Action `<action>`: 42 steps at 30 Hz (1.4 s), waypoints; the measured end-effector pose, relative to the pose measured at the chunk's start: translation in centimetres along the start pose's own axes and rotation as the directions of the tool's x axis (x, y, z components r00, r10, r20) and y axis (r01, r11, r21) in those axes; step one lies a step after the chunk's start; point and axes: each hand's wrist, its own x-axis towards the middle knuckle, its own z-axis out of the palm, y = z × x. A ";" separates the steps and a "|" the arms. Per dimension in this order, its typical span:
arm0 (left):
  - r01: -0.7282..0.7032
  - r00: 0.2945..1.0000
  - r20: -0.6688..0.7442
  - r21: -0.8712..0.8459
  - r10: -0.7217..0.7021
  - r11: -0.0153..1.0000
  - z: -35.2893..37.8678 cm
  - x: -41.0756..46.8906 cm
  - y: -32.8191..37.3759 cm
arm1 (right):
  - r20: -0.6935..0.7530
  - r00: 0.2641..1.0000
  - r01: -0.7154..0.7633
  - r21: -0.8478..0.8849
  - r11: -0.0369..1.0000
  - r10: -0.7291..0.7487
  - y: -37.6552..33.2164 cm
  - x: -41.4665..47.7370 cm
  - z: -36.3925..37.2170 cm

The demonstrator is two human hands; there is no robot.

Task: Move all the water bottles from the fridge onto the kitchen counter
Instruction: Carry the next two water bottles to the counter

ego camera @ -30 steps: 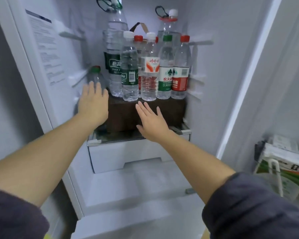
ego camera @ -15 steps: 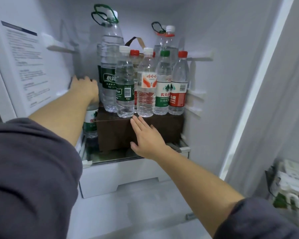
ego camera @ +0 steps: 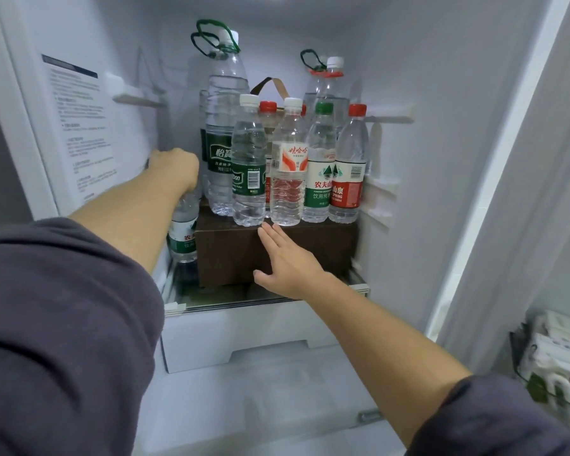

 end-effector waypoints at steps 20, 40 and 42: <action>-0.480 0.877 -0.184 -0.368 0.443 0.797 -6.9 -8.9 0.7 | 0.098 0.988 -0.151 0.801 0.580 0.122 -2.3 -1.7 2.2; -0.215 0.975 -0.138 -0.354 0.176 0.910 8.1 -11.1 5.4 | -0.068 0.825 -0.364 0.695 0.620 0.560 2.9 -3.4 3.0; -0.203 0.976 -0.147 -0.357 0.160 0.912 8.1 -11.4 5.6 | -0.042 0.815 -0.393 0.693 0.604 0.578 3.4 -3.1 3.1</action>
